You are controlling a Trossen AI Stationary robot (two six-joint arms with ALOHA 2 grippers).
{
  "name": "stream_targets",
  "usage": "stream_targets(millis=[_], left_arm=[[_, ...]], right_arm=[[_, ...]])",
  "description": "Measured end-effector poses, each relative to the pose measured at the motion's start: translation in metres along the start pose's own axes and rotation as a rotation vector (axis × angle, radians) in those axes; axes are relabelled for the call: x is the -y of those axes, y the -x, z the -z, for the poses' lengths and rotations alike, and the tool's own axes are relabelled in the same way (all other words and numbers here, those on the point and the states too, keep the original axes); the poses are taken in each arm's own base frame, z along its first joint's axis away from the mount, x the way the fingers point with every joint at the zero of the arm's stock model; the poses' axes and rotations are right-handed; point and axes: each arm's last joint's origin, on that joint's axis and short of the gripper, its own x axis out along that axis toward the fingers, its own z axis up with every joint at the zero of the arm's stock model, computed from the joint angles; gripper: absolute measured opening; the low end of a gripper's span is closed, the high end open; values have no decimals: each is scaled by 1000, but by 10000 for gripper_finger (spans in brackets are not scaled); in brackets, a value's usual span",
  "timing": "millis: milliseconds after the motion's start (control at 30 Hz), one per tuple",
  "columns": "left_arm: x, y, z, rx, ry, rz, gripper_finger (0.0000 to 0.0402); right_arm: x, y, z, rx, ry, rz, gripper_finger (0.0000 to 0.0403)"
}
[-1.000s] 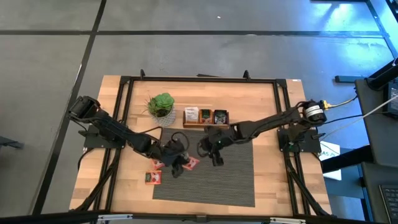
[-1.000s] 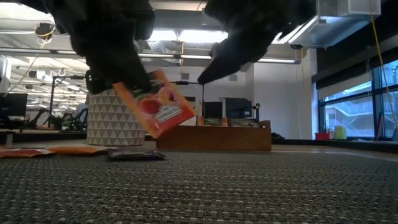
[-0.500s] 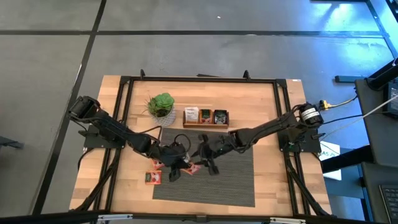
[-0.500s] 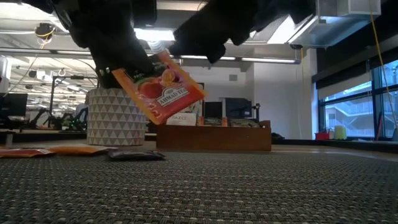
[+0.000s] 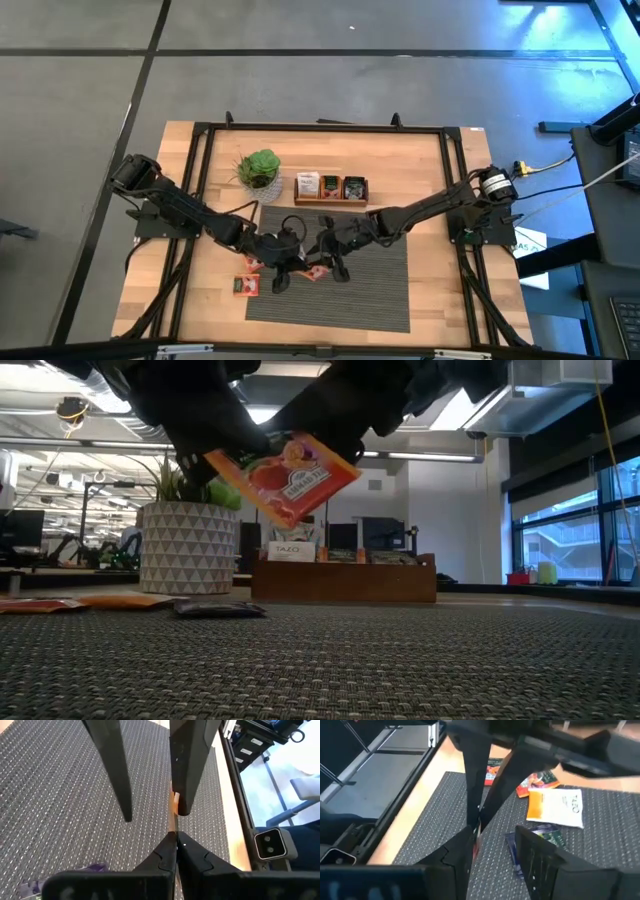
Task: Pick & Place Tea
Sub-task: Put the orange tea bag into the middle section of the wooden organizer
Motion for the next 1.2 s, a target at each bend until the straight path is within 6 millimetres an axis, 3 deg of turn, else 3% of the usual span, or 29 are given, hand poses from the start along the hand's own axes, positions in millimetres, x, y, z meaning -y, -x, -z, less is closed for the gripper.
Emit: stream_targets(millis=[167,467,833,1200], left_arm=[[0,0,0,0,0,0,3],[0,0,0,0,0,0,4],[-2,0,-1,-1,4,-7,9],[4,11,1,11,-11,-48,123]], right_arm=[[0,0,1,-10,-9,-2,114],[-2,0,1,-17,-35,-61,11],[-1,0,1,-21,-52,-60,5],[4,1,4,-60,-41,-44,3]])
